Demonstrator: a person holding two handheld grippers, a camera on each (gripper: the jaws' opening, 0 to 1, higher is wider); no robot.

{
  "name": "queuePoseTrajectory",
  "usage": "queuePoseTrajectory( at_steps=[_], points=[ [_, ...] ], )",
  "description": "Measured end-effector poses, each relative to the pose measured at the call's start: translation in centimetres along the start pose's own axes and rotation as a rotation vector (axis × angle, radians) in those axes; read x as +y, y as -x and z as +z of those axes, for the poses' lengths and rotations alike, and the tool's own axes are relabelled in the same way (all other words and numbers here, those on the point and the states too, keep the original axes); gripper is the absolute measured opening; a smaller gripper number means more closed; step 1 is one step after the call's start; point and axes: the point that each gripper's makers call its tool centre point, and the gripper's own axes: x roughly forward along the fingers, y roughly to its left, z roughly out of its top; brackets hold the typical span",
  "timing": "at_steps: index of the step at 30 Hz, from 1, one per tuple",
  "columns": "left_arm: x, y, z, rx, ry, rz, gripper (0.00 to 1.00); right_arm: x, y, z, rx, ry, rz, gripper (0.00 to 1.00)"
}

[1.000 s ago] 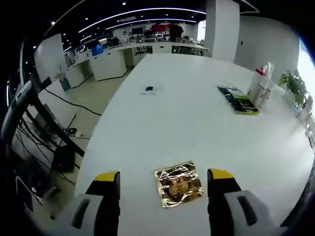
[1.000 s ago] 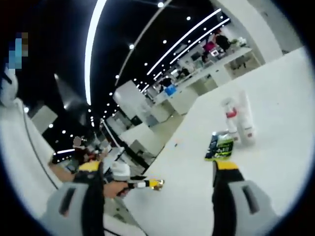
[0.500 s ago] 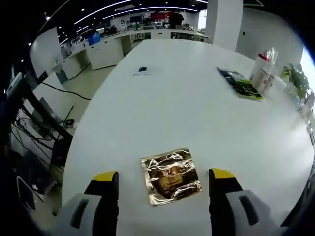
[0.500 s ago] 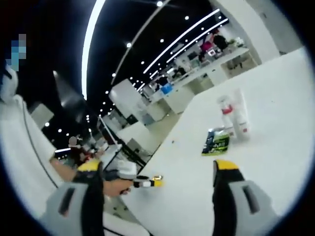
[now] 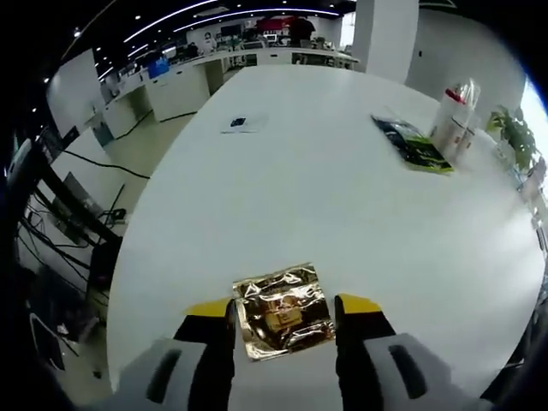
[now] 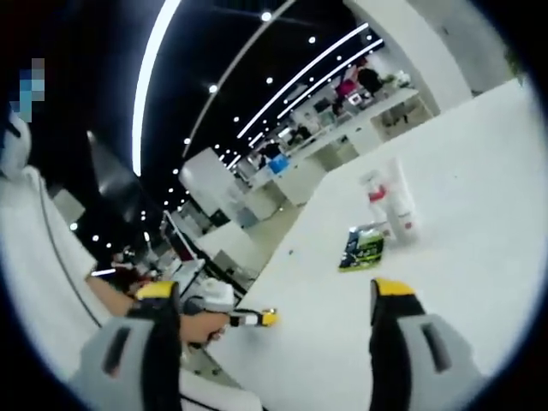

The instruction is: Arrange the skincare products in the storage area until every visible bottle or jar stands upright without overlapping.

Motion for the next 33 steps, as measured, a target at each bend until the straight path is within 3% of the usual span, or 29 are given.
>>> queuePoseTrajectory(
  at_steps=[3,7,10,11,17,18,19,20,21,23,26,29,33],
  points=[
    [0.5,-0.3,0.1,-0.005,0.006,-0.001,0.41,0.0,-0.2,-1.0,0.021,-0.04,0.006,0.89],
    [-0.3,0.2,0.0,0.008,-0.016,-0.022,0.38,0.9,-0.3,-1.9,0.064,-0.001,0.027,0.89],
    [-0.5,0.3,-0.1,0.009,-0.026,-0.022,0.38,0.8,-0.1,-1.7,0.051,-0.007,0.029,0.89],
    [-1.0,0.8,0.1,0.0,-0.006,-0.053,0.37,0.6,-0.1,-1.7,0.043,-0.02,0.026,0.89],
    [-2.0,2.1,0.9,-0.036,0.02,-0.104,0.35,0.5,-0.4,-2.4,0.067,-0.022,0.041,0.89],
    [-2.3,2.3,1.1,-0.048,0.021,-0.113,0.3,0.4,-0.4,-2.5,0.068,-0.024,0.043,0.89],
    [-3.1,2.8,1.3,-0.056,-0.004,-0.155,0.01,0.3,-0.5,-2.5,0.067,-0.031,0.046,0.89],
    [-3.1,2.9,1.3,-0.056,-0.015,-0.152,0.05,0.2,-0.5,-2.5,0.065,-0.035,0.047,0.89],
    [-3.1,3.0,1.3,-0.057,-0.025,-0.149,0.01,0.1,-0.7,-2.5,0.063,-0.045,0.052,0.89],
    [-4.2,3.7,2.3,-0.09,0.004,-0.163,0.03,0.1,-1.2,-2.4,0.063,-0.056,0.062,0.89],
    [-4.4,3.5,2.1,-0.077,-0.001,-0.166,0.05,0.3,-1.8,-2.3,0.075,-0.039,0.075,0.89],
    [-2.8,3.0,2.0,-0.074,0.006,-0.13,0.17,0.3,-2.2,-1.8,0.074,-0.035,0.083,0.89],
    [1.4,2.9,2.4,-0.085,0.025,-0.049,0.31,0.0,-2.9,-1.7,0.074,-0.04,0.079,0.88]
  ],
)
